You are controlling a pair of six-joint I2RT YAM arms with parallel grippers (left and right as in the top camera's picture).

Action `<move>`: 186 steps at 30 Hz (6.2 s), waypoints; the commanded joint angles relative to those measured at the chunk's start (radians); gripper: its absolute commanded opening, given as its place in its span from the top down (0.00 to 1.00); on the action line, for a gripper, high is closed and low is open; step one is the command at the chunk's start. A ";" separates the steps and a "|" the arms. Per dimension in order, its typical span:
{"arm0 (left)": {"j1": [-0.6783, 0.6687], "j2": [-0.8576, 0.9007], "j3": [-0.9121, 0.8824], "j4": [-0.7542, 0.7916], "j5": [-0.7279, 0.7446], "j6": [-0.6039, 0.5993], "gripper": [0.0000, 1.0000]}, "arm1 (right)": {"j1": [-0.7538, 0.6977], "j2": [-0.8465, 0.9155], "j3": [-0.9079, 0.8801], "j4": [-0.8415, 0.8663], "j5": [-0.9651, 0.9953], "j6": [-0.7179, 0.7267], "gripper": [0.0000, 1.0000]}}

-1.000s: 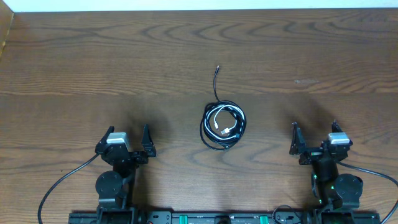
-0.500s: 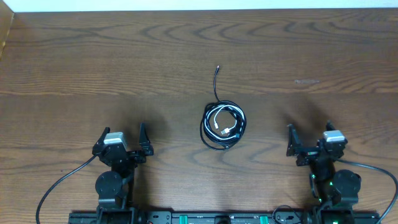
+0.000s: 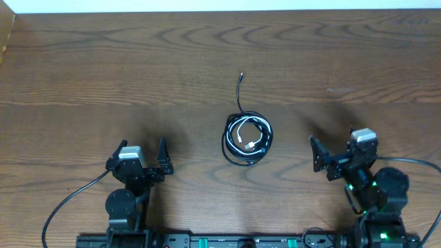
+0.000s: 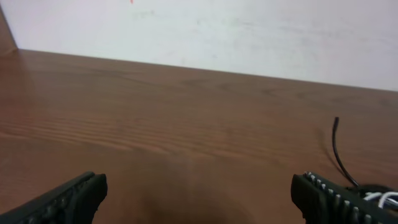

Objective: Untangle cables
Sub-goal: 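Raise both arms and move grippers toward the black-and-white cable bundle, then lower the left gripper onto the left side of the cable bundle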

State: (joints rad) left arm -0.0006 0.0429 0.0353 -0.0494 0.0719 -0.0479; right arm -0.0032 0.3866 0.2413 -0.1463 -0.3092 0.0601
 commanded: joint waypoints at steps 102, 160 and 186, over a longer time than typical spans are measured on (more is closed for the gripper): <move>-0.368 1.748 1.161 -0.606 0.338 -0.182 0.27 | 0.084 0.858 0.763 -0.433 -0.249 0.008 0.07; -0.483 1.811 1.170 -0.468 0.127 -0.325 0.93 | 0.084 0.858 0.763 -0.428 -0.213 0.018 0.13; -0.482 1.490 1.175 -0.468 0.235 -0.385 0.93 | 0.183 0.864 0.763 -0.365 -0.193 0.118 0.17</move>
State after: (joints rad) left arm -0.4862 1.5528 1.1862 -0.5201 0.2901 -0.4156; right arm 0.1627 1.2438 0.9867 -0.5137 -0.5190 0.1318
